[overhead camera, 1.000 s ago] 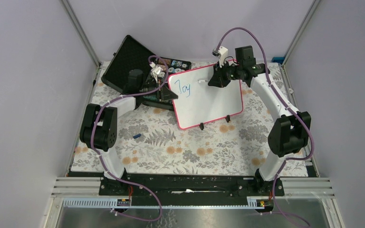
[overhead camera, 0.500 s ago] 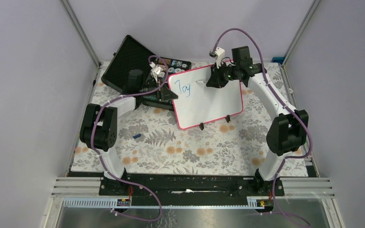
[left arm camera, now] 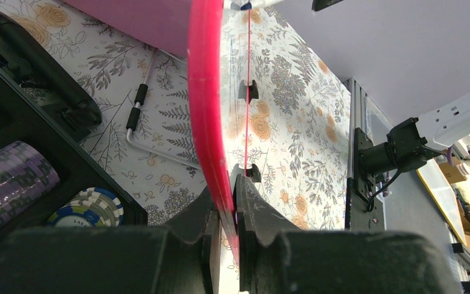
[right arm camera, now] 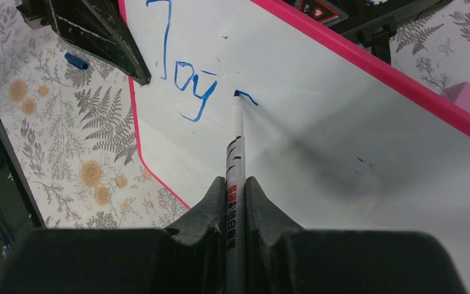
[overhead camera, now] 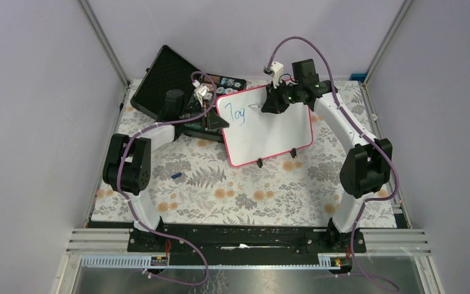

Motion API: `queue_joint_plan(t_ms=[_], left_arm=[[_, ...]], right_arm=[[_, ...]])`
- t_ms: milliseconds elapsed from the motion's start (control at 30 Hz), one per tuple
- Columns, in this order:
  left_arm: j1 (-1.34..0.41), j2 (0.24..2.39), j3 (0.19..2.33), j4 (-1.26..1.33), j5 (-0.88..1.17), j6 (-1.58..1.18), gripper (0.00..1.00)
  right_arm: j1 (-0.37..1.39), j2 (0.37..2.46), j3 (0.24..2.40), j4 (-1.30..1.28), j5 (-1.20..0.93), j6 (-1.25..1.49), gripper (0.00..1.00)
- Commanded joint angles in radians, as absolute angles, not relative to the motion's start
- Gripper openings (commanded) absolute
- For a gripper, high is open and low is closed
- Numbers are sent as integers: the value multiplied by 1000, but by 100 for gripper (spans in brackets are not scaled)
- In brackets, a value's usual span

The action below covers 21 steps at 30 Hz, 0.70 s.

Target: Write a sentence on the whiteboard

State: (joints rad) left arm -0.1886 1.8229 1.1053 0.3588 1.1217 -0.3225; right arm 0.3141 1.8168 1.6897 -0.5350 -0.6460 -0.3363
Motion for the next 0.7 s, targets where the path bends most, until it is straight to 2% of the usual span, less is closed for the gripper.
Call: queue_joint_plan(t_ms=[0, 667], left_arm=[[-192, 1832, 1110, 407, 1108, -249, 0], [-192, 1833, 1109, 405, 1106, -247, 0]], right_arm=[[342, 1830, 1735, -543, -631, -356, 0], [342, 1766, 1593, -537, -614, -387, 0]])
